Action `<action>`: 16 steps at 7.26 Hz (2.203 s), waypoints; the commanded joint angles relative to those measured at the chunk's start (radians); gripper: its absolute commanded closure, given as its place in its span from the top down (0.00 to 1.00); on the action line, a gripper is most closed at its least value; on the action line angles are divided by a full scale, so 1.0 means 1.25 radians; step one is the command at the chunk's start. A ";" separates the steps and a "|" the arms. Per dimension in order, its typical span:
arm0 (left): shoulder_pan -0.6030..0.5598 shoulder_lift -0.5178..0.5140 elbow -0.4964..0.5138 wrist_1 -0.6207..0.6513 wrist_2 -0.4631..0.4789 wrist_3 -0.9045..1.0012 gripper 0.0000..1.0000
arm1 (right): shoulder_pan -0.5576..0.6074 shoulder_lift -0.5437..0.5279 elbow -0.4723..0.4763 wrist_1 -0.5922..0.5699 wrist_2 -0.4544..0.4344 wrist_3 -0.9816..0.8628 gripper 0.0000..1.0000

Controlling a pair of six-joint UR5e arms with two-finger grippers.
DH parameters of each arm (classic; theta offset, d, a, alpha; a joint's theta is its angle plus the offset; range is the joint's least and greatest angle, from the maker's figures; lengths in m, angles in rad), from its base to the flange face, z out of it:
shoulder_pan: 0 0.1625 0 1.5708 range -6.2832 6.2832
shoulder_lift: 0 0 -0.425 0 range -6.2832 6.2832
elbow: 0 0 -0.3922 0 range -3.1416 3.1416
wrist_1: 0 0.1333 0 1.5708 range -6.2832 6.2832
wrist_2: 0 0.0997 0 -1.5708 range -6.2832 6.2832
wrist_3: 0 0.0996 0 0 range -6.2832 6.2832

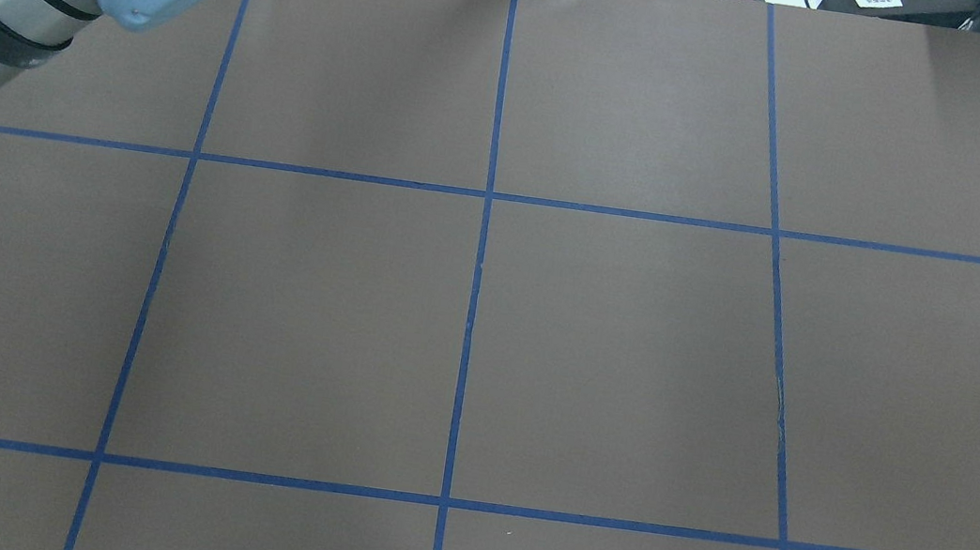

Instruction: Left arm hands cup to right arm to dump lemon

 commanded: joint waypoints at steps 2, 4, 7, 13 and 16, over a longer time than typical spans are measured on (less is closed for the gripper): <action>0.000 -0.013 0.000 0.013 0.011 0.000 1.00 | 0.005 0.002 -0.045 0.057 0.001 0.101 0.00; 0.002 -0.022 0.000 0.028 0.019 0.004 1.00 | 0.005 0.012 -0.040 0.057 0.002 0.097 0.00; 0.003 -0.020 0.008 0.027 0.020 0.007 1.00 | 0.007 0.010 0.038 0.027 0.081 -0.038 0.00; 0.025 -0.014 0.035 0.022 0.018 0.010 1.00 | -0.001 0.056 0.508 -0.605 0.091 -0.440 0.00; 0.026 -0.029 0.067 0.011 0.017 0.010 1.00 | -0.108 0.182 0.552 -0.835 0.076 -0.826 0.00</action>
